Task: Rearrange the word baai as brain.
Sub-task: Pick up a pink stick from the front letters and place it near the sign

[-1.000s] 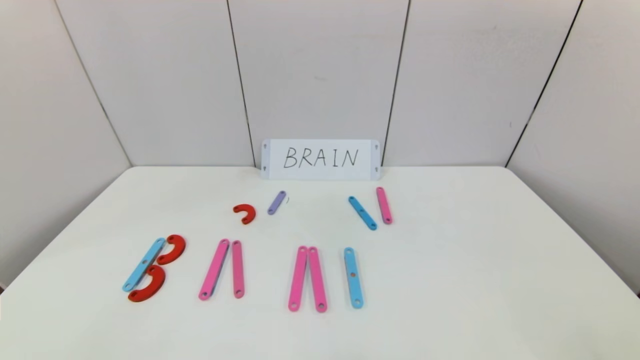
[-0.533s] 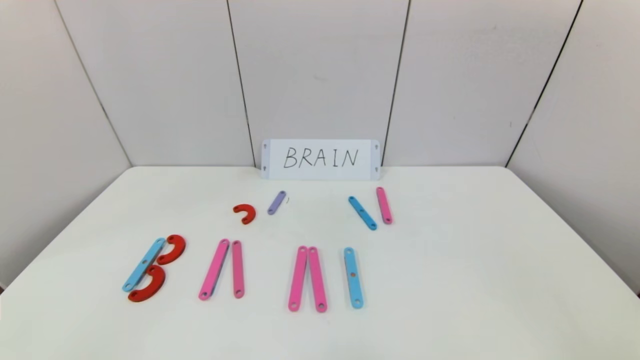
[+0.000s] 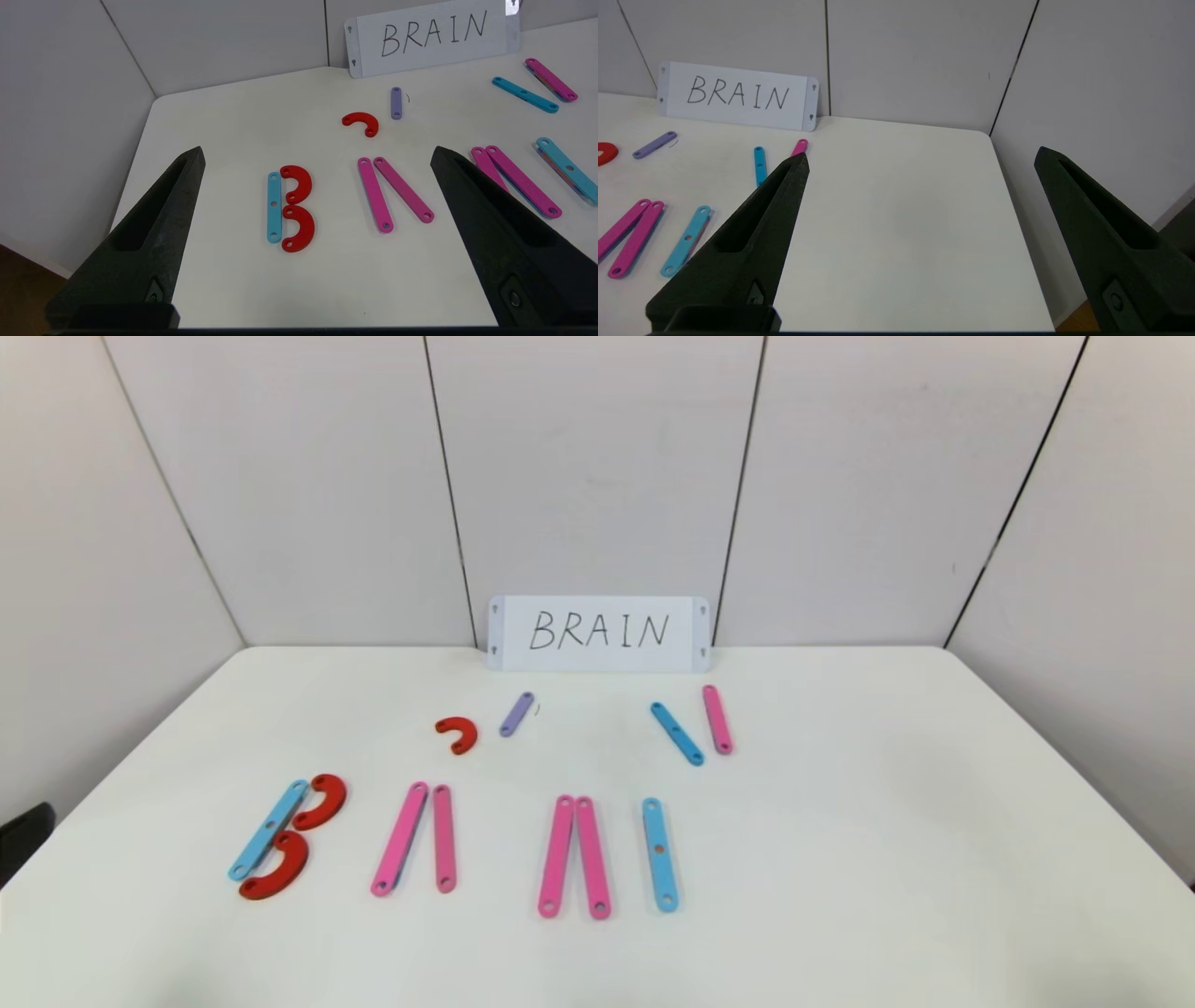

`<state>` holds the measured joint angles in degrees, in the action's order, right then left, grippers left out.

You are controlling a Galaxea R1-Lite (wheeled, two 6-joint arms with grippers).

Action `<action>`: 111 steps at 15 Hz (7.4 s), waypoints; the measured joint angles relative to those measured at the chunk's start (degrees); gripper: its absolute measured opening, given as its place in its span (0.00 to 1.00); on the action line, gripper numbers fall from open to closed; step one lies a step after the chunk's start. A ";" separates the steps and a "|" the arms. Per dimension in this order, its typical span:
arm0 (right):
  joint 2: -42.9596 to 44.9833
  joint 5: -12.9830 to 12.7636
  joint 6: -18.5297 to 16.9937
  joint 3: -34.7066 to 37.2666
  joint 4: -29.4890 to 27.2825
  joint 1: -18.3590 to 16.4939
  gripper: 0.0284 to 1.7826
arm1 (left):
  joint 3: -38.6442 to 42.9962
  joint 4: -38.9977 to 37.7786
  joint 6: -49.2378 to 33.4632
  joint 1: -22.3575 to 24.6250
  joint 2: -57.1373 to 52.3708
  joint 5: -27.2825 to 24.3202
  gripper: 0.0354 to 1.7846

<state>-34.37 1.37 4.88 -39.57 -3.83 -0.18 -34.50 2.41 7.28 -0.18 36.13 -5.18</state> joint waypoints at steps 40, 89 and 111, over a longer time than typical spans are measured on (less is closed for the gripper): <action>-57.94 3.60 -9.17 -12.63 10.90 13.85 0.95 | -20.87 8.14 -4.41 -13.18 66.46 5.69 0.95; -57.14 3.67 -8.97 -11.03 11.35 13.79 0.95 | -77.04 29.14 8.57 1.37 96.63 0.44 0.15; -57.61 3.60 -8.57 -10.09 14.91 13.87 0.95 | -75.48 39.49 -6.92 -2.66 87.60 2.79 0.98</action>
<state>-91.98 4.96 -3.69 -49.66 11.08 13.69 -109.98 41.90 0.35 -2.84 123.73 -2.39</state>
